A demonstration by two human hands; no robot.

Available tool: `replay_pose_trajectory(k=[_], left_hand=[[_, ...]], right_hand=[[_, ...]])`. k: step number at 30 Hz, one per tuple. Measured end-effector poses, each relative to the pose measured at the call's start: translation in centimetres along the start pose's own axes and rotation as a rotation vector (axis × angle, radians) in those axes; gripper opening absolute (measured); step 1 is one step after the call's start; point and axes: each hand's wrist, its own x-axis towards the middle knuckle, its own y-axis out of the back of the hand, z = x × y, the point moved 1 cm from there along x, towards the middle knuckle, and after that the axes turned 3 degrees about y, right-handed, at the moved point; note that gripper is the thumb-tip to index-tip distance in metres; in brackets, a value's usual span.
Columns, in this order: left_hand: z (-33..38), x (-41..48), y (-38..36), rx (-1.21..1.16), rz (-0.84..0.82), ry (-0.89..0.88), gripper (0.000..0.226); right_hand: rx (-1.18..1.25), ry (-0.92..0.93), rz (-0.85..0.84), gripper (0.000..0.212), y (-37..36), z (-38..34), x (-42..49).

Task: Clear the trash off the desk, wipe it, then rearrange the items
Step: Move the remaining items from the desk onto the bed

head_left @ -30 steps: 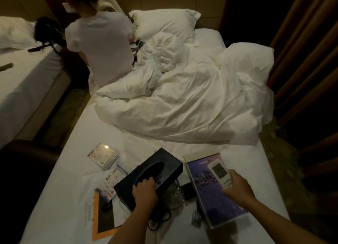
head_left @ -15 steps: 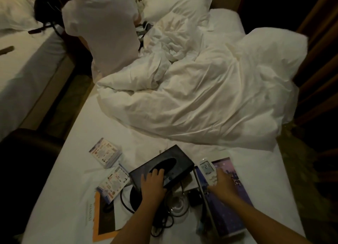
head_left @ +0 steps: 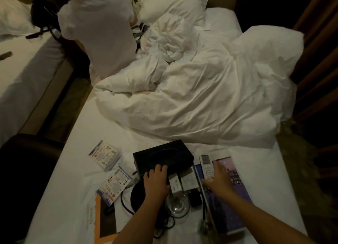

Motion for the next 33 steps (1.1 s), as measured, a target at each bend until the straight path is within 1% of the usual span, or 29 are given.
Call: replay_pose_trajectory(k=[4, 8, 15, 20, 23, 25, 28, 33], left_hand=[[0.1, -0.5, 0.5, 0.01, 0.009, -0.001, 0.064], [0.7, -1.5, 1.4, 0.003, 0.03, -0.013, 0.06], [2.3, -4.5, 2.5, -0.002, 0.08, -0.119, 0.056], [3.9, -6.3, 3.0, 0.078, 0.111, -0.268, 0.049], [5.0, -7.5, 2.8, 0.128, 0.096, -0.399, 0.055], [5.9, -8.6, 2.6, 0.165, 0.095, -0.495, 0.058], [7.8, -10.7, 2.0, 0.198, 0.11, -0.599, 0.056], [12.2, -17.3, 0.2, 0.286, 0.067, -0.798, 0.06]], right_hand=[[-0.055, 0.026, -0.012, 0.086, 0.0, 0.3, -0.8], [-0.1, 0.072, -0.005, 0.082, 0.8, 0.6, -1.9], [-0.102, 0.081, 0.051, 0.071, 2.3, 1.4, -6.5], [-0.129, 0.006, 0.169, 0.07, 2.6, 2.7, -11.3], [-0.111, -0.088, 0.232, 0.07, 2.5, 3.7, -14.6], [-0.068, -0.145, 0.274, 0.069, 2.1, 4.6, -17.3], [-0.013, -0.201, 0.359, 0.062, 1.4, 6.2, -22.0], [0.09, -0.32, 0.485, 0.057, -0.6, 10.1, -30.9]])
